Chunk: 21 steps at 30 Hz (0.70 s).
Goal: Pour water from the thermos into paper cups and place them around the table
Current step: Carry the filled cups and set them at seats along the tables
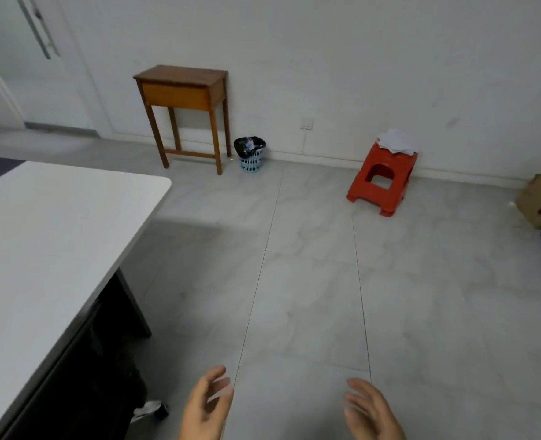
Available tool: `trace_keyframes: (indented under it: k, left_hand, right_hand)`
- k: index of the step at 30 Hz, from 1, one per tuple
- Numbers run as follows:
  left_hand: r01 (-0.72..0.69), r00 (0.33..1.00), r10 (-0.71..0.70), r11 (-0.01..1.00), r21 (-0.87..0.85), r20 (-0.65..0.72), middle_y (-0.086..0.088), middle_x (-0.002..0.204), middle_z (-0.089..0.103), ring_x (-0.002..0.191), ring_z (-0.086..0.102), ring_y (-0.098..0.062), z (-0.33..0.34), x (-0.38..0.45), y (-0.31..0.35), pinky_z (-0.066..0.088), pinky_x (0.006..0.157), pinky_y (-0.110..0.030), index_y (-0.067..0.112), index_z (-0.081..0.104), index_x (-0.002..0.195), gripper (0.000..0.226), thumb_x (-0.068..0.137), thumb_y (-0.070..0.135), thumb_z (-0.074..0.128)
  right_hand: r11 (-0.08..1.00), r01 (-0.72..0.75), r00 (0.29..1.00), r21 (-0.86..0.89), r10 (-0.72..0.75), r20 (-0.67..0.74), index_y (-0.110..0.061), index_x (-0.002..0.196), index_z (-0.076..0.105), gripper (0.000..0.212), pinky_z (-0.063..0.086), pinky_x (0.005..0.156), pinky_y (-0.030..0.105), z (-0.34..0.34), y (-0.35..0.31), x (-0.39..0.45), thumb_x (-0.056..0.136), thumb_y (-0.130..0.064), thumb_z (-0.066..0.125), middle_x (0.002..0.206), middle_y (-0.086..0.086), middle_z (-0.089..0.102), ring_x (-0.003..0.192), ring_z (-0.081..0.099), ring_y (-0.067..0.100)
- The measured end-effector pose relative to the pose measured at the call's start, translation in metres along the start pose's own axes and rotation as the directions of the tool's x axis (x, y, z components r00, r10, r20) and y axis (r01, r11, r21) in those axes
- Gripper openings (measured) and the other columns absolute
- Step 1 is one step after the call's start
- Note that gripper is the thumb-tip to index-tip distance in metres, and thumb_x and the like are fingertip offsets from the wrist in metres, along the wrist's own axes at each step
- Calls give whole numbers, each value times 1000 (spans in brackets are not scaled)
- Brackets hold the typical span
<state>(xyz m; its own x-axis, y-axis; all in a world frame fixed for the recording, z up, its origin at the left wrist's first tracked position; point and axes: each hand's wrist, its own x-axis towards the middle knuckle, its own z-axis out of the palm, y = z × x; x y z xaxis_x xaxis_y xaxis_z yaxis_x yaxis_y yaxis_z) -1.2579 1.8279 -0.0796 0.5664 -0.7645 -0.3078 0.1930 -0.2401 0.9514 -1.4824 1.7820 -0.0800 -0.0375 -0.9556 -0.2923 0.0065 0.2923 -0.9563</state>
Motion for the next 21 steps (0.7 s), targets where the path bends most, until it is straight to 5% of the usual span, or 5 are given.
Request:
trace_keyframes:
  k: [4, 8, 11, 18, 21]
  left_hand:
    - [-48, 997, 55, 991, 128, -51, -3, 92, 64, 71, 64, 9, 31, 85, 21, 43, 62, 3, 31, 67, 80, 29, 69, 5, 66]
    - [49, 982, -23, 990, 135, -186, -21, 94, 61, 81, 66, -14, 54, 165, 22, 44, 62, 2, 30, 67, 71, 24, 58, 9, 63]
    - [33, 969, 2, 990, 138, -245, -21, 93, 61, 69, 62, 13, 77, 241, 39, 43, 60, 4, 35, 68, 67, 50, 74, -14, 64]
    - [-55, 947, 75, 996, 72, -312, 2, 87, 69, 69, 62, 14, 135, 388, 124, 44, 59, 1, 19, 59, 82, 37, 76, -17, 57]
    - [-35, 923, 43, 999, 29, -381, -8, 93, 65, 74, 63, 8, 141, 438, 137, 47, 64, -5, 18, 60, 86, 33, 77, -15, 58]
  right_hand:
    - [987, -39, 998, -158, 47, 45, -23, 87, 57, 44, 42, 66, -1, 20, -4, 107, 71, 18, 59, 91, -1, 65, 77, 62, -8]
    - [959, -39, 997, -282, 55, 49, -34, 93, 64, 44, 47, 67, 3, 43, -1, 212, 70, 3, 68, 107, 10, 64, 99, 62, 23]
    - [968, 56, 995, -245, -35, 91, -16, 87, 62, 37, 44, 61, -1, 73, -59, 301, 72, 18, 60, 88, 13, 69, 79, 64, 1]
    - [939, 240, 918, -245, -138, 371, -56, 76, 63, 74, 42, 65, -3, 181, -172, 479, 70, 18, 60, 75, -25, 69, 74, 60, -15]
    - [942, 197, 871, -271, -41, 490, -39, 72, 68, 58, 43, 65, -1, 227, -180, 523, 67, 18, 64, 83, 2, 72, 71, 60, -15]
